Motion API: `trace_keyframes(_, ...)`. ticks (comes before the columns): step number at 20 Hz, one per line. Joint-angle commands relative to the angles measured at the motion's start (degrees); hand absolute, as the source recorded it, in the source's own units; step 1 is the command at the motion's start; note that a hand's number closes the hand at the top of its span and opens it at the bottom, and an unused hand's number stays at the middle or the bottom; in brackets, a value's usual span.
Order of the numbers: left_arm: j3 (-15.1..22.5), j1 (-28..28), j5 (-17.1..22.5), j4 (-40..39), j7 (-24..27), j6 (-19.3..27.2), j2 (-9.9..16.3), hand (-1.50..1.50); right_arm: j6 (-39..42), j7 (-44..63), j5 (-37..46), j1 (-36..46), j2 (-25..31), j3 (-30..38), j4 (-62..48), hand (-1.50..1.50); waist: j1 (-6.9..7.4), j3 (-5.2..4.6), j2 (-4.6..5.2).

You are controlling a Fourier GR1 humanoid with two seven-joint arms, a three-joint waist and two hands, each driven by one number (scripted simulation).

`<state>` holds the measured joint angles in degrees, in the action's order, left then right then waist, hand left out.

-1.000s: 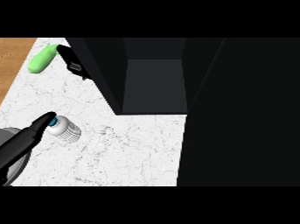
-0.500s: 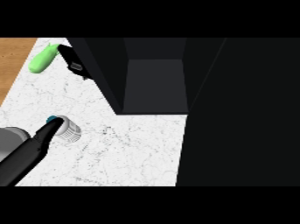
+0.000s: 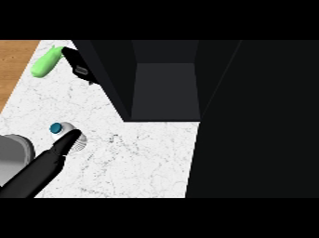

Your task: Pick up the bottled water, place it into the cabinet and close the cabinet

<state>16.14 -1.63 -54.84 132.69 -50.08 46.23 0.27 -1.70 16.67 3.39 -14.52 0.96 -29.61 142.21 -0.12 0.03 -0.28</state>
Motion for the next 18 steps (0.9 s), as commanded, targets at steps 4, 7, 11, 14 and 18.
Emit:
trace_keyframes(4, -0.4, 1.3, -3.7, 3.0, -2.9, -0.1, -0.3, -1.50, -3.6, 4.7, 9.7, 2.3, 0.8, -4.5, 5.0, -1.50, 0.02, -0.10, 0.04)
trace_keyframes(7, 2.0, 1.2, -6.1, 3.7, -6.0, -1.2, -0.3, -1.50, -4.9, 5.5, 9.8, 4.1, 0.9, -4.9, 3.7, -1.50, 0.11, -0.07, 0.08)
trace_keyframes(11, -0.4, 0.1, -4.1, 1.7, -6.3, -0.1, -0.2, -1.50, -5.6, 4.6, 9.8, 1.3, 3.5, -6.4, 6.3, -1.50, -0.25, -0.07, 0.04)
trace_keyframes(14, -1.3, 4.0, -0.6, -0.1, -2.5, 1.3, 0.1, -1.50, -7.0, 3.6, 10.4, 1.1, 4.0, -6.7, 5.2, -1.50, -0.18, -0.10, 0.05)
trace_keyframes(18, -5.2, 4.0, 7.5, -5.2, 1.4, 4.3, 4.0, -1.50, -8.5, 7.3, 11.6, 2.8, 5.3, -8.2, 8.1, -1.50, -0.57, -0.22, 0.08)
